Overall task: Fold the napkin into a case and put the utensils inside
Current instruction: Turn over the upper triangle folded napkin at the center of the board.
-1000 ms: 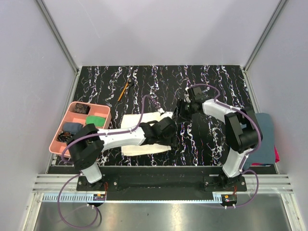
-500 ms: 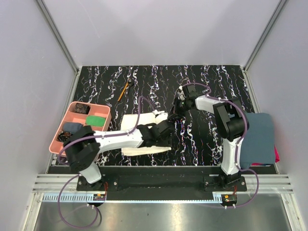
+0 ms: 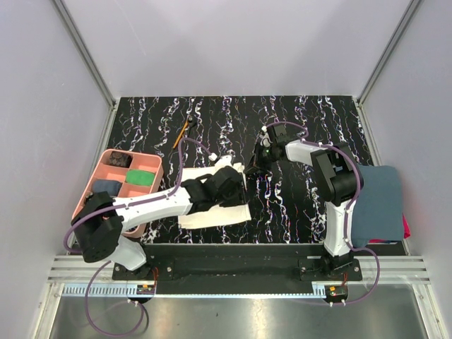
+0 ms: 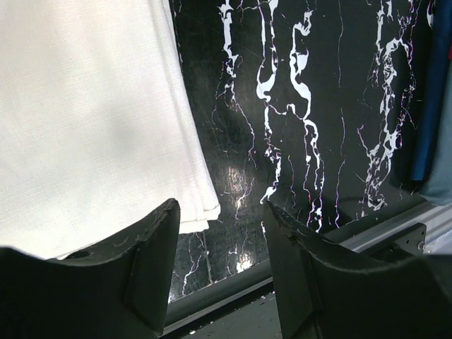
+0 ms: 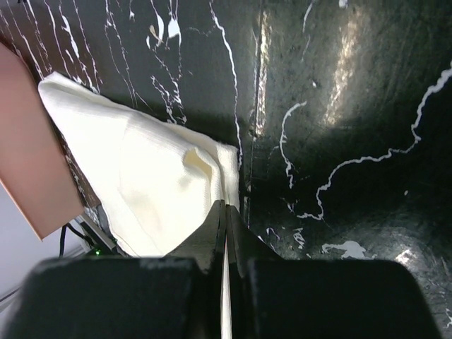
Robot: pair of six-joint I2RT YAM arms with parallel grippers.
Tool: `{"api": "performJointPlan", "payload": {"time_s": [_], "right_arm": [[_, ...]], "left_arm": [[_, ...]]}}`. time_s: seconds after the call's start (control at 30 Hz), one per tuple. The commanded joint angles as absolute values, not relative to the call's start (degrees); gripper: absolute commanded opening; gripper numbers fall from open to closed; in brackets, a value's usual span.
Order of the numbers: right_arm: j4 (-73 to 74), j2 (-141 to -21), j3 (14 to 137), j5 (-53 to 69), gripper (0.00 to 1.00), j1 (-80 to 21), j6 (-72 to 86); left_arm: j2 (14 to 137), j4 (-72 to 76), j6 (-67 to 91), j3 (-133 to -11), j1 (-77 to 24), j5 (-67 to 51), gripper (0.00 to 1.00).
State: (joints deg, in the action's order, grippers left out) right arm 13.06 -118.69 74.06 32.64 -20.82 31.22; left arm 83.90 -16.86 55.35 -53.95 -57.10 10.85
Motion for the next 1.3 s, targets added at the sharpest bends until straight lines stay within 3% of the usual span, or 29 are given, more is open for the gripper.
{"api": "performJointPlan", "payload": {"time_s": [0.0,0.3,0.43,0.7,1.27], "right_arm": [[11.34,-119.79,77.25,33.14,0.0,-20.39,30.76],[11.25,-122.52,78.14,32.7,0.0,-20.3,31.03],[11.16,-123.13,78.05,33.05,0.0,-20.04,30.76],[11.25,-122.87,78.13,32.96,0.0,-20.13,30.23],[10.63,-124.1,78.66,34.36,0.0,-20.13,30.41]], "left_arm": [[85.16,-14.59,56.34,-55.19,-56.34,9.06,0.53],[94.74,-19.94,54.06,-61.96,-58.8,9.58,0.55],[97.55,-22.76,53.79,-63.89,-59.76,11.42,0.48],[102.3,-29.44,52.91,-69.61,-62.14,15.12,0.49],[105.38,-30.94,51.94,-70.75,-62.84,17.05,0.45]]}}
